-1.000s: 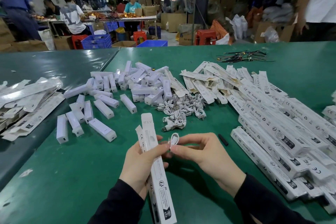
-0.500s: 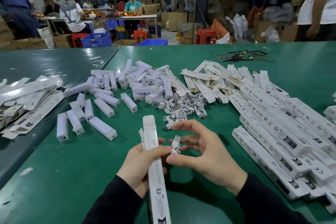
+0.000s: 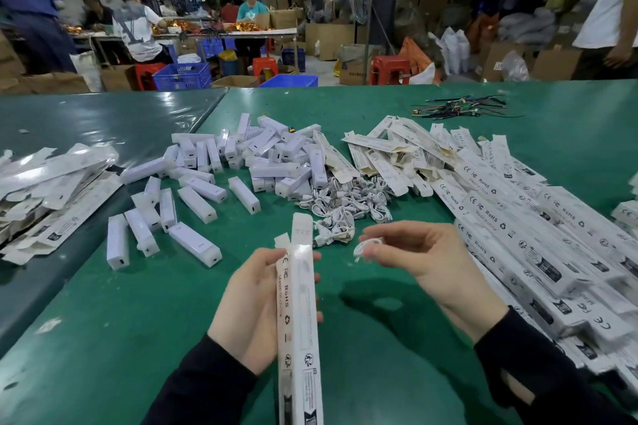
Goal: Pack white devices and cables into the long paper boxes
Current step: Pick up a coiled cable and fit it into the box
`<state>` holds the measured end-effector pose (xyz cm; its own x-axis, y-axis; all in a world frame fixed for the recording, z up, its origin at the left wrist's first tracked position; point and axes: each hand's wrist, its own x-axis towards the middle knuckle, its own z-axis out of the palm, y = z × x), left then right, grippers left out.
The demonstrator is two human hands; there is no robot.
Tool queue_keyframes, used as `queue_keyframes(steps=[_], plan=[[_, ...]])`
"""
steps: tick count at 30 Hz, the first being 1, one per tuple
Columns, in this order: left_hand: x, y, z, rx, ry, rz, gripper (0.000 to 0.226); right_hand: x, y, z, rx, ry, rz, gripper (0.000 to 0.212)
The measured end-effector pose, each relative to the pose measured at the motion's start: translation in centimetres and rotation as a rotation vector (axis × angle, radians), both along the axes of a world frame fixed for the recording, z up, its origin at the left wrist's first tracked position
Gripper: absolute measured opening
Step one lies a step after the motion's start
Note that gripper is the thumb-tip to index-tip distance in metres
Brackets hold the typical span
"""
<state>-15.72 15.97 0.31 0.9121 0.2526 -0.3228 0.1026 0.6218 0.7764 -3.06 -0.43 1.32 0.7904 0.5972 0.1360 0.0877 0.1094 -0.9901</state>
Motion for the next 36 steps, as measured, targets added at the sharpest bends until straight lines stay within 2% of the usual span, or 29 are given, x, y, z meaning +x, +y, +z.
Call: queue_keyframes(steps=[4,10,12,15,19,23,30,34,36], plan=[[-0.2,-0.7,0.2,0.1,-0.017,-0.116,0.039,0.6,-0.3,0.4,0.144,0.027,-0.165,0.026],[-0.1,-2.2,-0.4,0.548,-0.066,-0.13,0.042,-0.1,-0.1,0.6,0.207,-0.078,-0.129,0.028],[0.0,-2.4,-0.8,0.62,-0.063,-0.095,0.047,-0.5,0.1,0.5,0.161,-0.142,-0.064,0.031],[0.0,-2.4,-1.5,0.694,-0.059,-0.025,0.051,-0.5,0.1,0.2,-0.006,-0.205,-0.014,0.021],[-0.1,-2.3,-1.7,0.73,-0.072,-0.029,0.05,-0.2,0.0,-0.3,-0.14,-0.193,0.08,0.018],[0.0,-2.4,-1.7,0.767,-0.086,-0.042,0.049,-0.6,0.0,-0.1,-0.179,-0.172,0.196,0.02],[-0.1,-2.6,-1.9,0.791,-0.086,-0.048,0.059,-0.2,0.1,-0.3,-0.221,-0.105,0.13,0.006],[0.1,-2.6,-2.1,0.709,-0.06,-0.053,0.051,-0.4,0.1,-0.5,-0.246,-0.089,0.163,0.023],[0.1,-2.7,-2.2,0.668,-0.044,-0.036,0.051,-0.8,0.3,-0.7,-0.287,-0.069,0.205,0.022]])
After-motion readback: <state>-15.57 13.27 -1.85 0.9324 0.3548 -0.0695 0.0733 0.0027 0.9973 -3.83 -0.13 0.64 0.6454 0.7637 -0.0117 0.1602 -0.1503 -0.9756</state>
